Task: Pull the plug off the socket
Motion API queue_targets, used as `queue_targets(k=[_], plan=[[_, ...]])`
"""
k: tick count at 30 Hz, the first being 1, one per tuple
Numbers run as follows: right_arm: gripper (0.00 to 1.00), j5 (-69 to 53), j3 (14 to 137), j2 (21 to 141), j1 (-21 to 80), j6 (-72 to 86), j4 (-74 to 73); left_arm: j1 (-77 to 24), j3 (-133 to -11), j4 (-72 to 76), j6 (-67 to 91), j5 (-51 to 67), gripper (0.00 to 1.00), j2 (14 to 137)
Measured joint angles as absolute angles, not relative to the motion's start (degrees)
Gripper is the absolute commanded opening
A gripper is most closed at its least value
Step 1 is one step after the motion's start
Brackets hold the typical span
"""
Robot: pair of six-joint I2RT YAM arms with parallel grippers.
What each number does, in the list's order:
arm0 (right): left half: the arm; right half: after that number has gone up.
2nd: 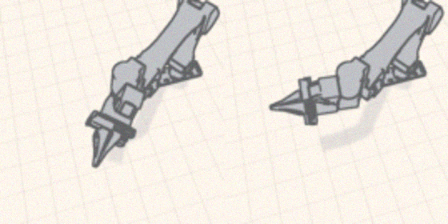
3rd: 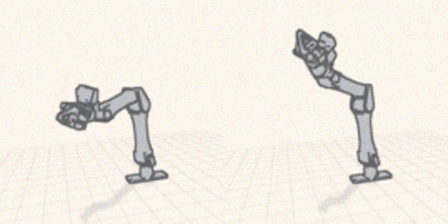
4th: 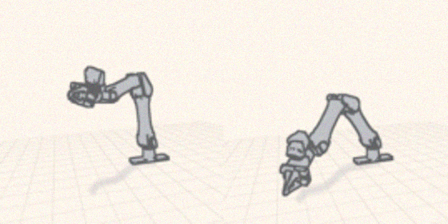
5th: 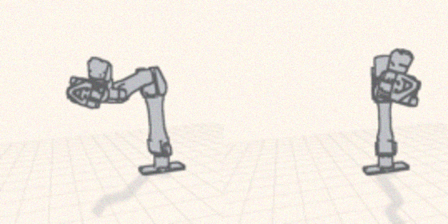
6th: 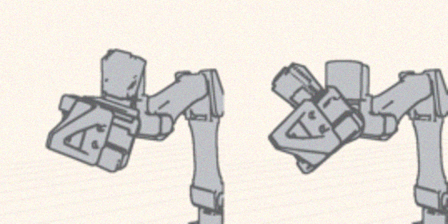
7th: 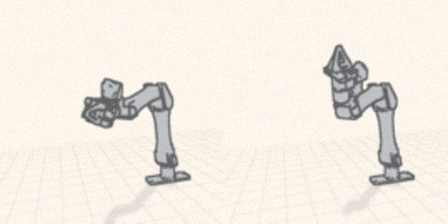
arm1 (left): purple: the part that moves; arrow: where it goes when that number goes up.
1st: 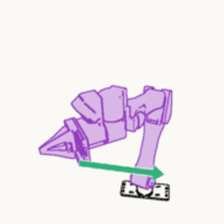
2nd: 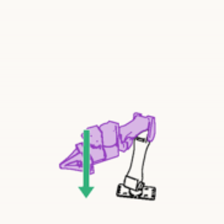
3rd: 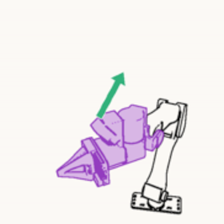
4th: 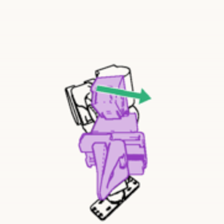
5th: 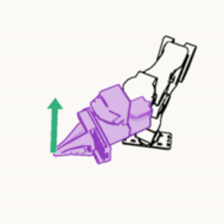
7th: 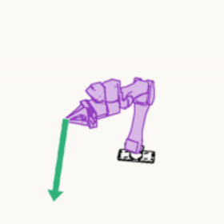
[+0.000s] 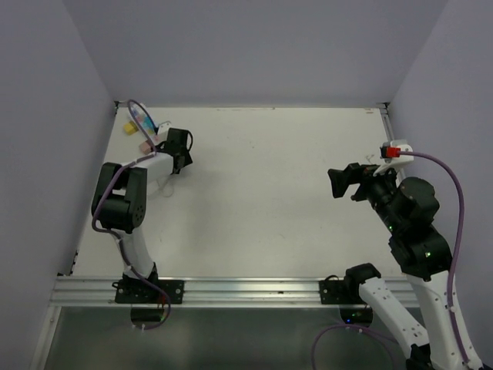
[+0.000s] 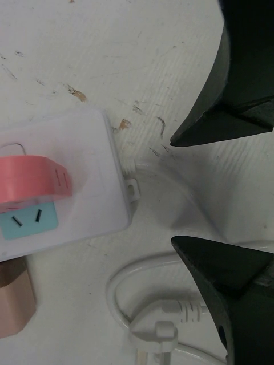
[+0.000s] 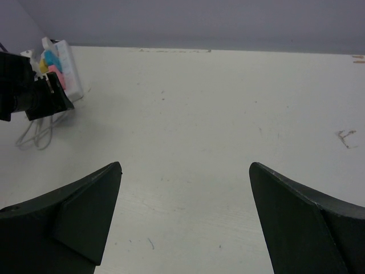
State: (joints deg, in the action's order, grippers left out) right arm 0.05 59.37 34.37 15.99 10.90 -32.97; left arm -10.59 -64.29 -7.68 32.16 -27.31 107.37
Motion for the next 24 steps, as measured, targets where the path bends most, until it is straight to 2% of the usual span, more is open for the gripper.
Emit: queue_targets(k=[4,10,17,24], plan=[[0.99,0.05,59.18,34.37,16.49,10.79,-32.95,-10.59,-66.59,-6.33,31.86,-27.46,0.59,110.02],[0.99,-0.03,58.85,34.46,16.51,10.61,-32.95,-10.61,-69.69,-5.5,30.89,-27.22,0.38,114.15],[0.99,-0.75,58.85,34.48,16.51,10.48,-32.97,-10.76,-71.4,-5.1,29.06,-26.17,0.0,115.5],[0.99,-1.06,58.89,34.48,16.51,10.48,-33.04,-13.15,-71.42,-4.91,27.66,-24.91,0.0,115.52]])
